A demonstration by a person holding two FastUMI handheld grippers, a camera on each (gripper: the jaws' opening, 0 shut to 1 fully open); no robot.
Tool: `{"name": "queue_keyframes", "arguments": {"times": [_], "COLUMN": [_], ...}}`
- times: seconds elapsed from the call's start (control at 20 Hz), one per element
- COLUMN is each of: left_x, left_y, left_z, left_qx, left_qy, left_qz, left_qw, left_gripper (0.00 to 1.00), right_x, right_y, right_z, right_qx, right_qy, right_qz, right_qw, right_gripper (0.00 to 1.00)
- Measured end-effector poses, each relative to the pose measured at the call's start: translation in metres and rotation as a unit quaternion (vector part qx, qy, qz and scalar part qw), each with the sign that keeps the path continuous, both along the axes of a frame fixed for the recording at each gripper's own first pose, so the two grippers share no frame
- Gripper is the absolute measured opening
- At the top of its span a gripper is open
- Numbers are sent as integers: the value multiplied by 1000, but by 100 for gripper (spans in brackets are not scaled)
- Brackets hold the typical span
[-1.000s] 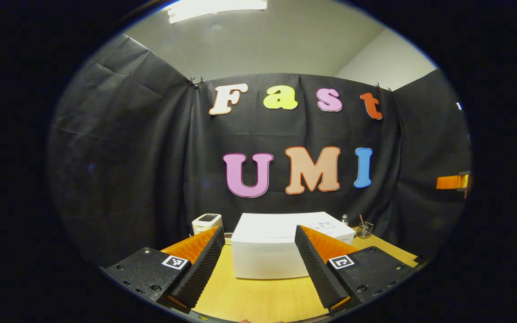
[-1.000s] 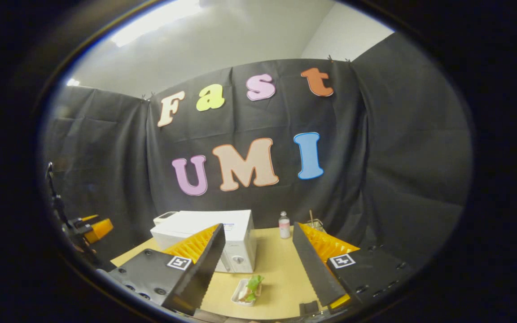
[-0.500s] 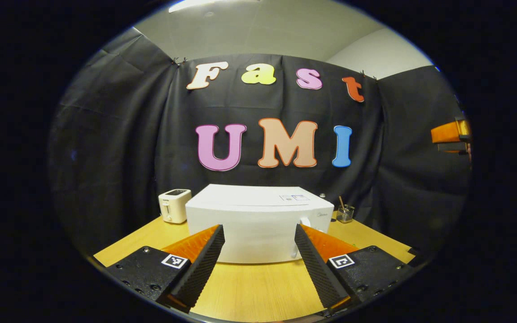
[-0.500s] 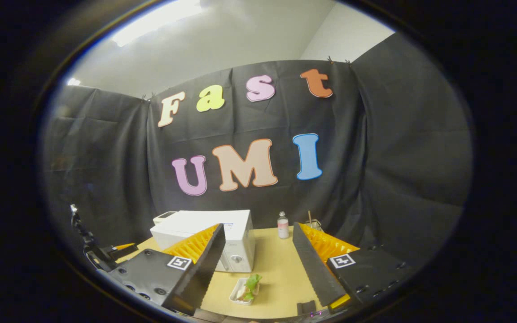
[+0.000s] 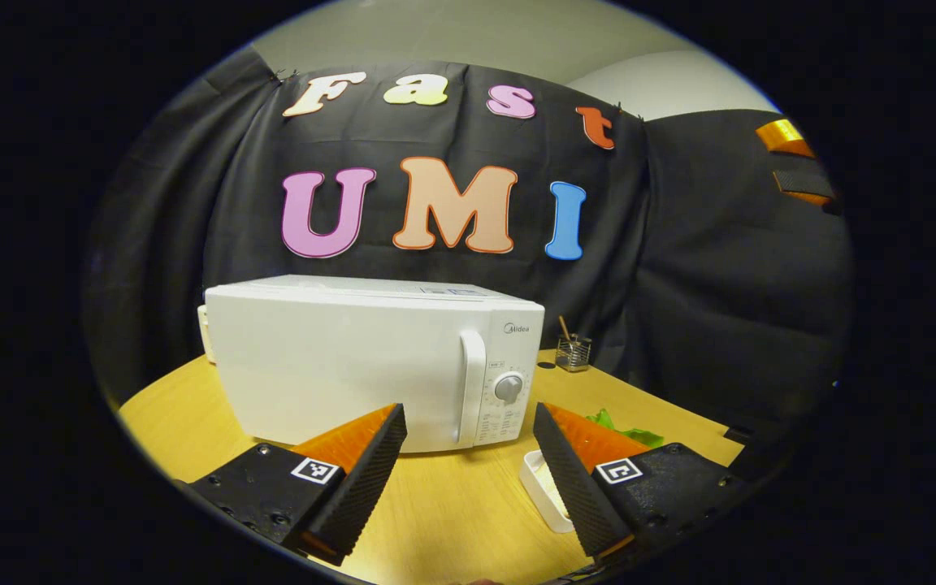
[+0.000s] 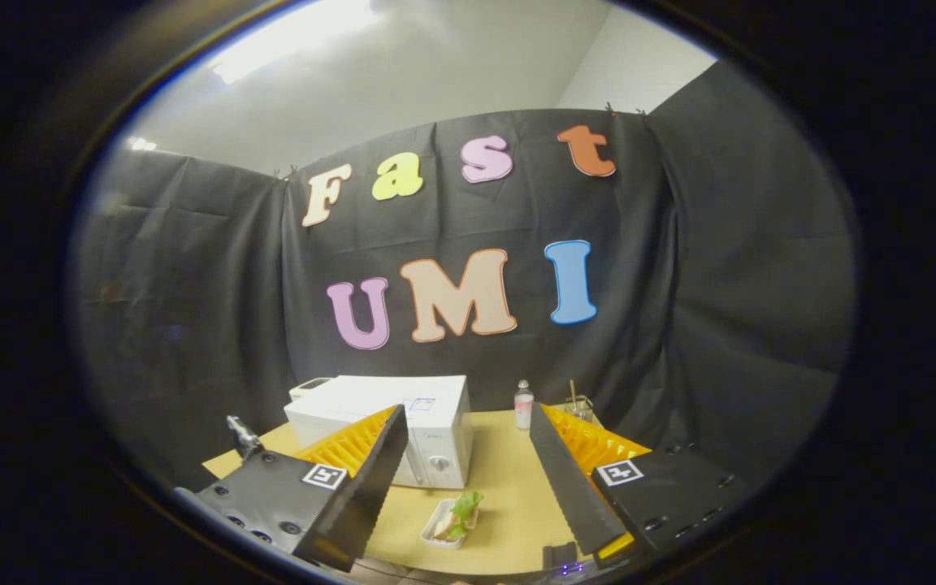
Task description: Open the microwave oven with the left hand, put the food in, and close the microwave oven.
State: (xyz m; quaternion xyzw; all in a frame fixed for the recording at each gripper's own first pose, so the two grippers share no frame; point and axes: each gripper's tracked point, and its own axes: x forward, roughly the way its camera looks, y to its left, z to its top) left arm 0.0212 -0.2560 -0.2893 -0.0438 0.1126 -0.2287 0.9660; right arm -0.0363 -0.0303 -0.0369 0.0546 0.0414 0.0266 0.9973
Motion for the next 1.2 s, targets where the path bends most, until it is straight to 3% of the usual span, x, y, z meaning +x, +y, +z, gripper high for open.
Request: {"name": "queue_keyframes", "arguments": {"times": [0.15, 0.25, 0.6, 0.9, 0.95, 1.0, 1.15, 1.2], "left_x": [17, 32, 77, 98, 99, 101, 101, 101], "left_y": [-20, -23, -42, -42, -44, -47, -50, -50], "left_z": [-23, -35, -70, -77, -77, -79, -80, -80], "left_qx": [5, 14, 40, 36, 36, 36, 42, 45], "left_qy": [16, 21, 39, 36, 36, 35, 35, 30], "left_qz": [-10, 0, 30, 49, 46, 45, 45, 49], "left_qw": [1000, 1000, 998, 997, 998, 998, 997, 997], "left_gripper": [98, 93, 92, 69, 57, 54, 30, 31], "right_x": [-7, -9, -11, -8, -6, -4, -2, -1], "right_y": [-1, -2, -9, -28, -32, -36, -42, -42], "right_z": [-2, 0, -5, -26, -29, -33, -44, -47], "right_qx": [-6, -5, 2, -2, 0, 5, 13, 14], "right_qy": [0, -5, -12, -2, 1, 2, 12, 15], "right_qz": [5, 5, 7, -1, -4, -9, -13, -13], "right_qw": [1000, 1000, 1000, 1000, 1000, 1000, 1000, 1000], "right_gripper": [92, 92, 92, 91, 92, 92, 92, 92]}}
